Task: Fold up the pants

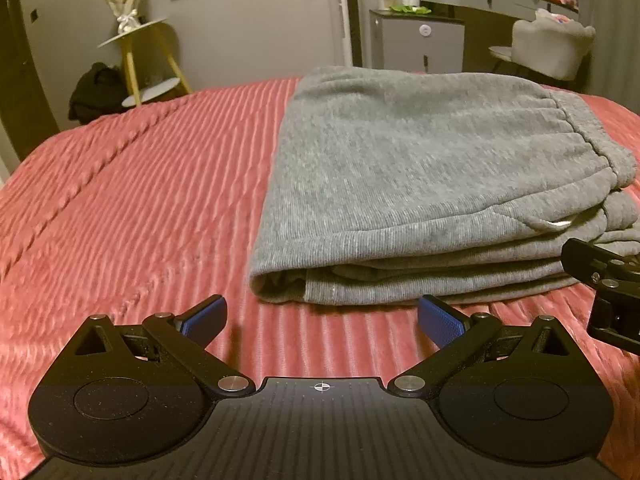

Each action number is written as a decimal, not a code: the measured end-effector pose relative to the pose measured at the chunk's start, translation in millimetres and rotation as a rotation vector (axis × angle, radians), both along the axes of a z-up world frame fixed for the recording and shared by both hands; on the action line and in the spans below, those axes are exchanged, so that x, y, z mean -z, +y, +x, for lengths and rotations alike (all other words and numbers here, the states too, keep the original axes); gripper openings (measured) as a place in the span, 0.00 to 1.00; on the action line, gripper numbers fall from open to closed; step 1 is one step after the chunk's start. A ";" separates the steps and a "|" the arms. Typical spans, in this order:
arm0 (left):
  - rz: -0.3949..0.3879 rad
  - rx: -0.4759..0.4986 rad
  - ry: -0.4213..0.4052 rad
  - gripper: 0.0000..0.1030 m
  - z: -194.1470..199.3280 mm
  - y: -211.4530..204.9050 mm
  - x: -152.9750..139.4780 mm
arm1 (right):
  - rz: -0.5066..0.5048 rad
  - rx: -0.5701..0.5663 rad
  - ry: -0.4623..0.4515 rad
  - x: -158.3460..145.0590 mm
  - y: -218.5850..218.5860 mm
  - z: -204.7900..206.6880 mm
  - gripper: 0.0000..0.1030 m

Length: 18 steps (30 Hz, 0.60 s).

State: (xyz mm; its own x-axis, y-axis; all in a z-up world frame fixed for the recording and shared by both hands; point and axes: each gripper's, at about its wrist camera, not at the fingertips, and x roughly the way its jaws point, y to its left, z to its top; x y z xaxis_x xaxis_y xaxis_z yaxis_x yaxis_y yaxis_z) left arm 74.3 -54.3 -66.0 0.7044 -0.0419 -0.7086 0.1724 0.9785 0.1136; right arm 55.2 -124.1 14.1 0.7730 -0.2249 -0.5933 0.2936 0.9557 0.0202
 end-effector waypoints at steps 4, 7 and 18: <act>0.009 0.001 0.004 1.00 -0.6 -0.8 0.2 | -0.007 -0.001 0.002 -0.3 0.3 0.0 0.96; 0.005 0.001 0.004 1.00 -1.2 -0.2 -0.5 | -0.006 -0.001 0.004 -0.2 1.0 -0.3 0.96; 0.008 -0.001 0.007 1.00 -1.0 -0.4 0.3 | -0.006 -0.002 0.005 0.1 1.2 -0.5 0.96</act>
State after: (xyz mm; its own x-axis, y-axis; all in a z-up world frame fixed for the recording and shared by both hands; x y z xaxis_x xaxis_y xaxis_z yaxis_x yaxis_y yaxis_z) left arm 73.2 -54.7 -66.3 0.6994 -0.0358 -0.7138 0.1726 0.9777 0.1200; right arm 54.7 -122.8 14.0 0.7703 -0.2268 -0.5960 0.2916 0.9565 0.0128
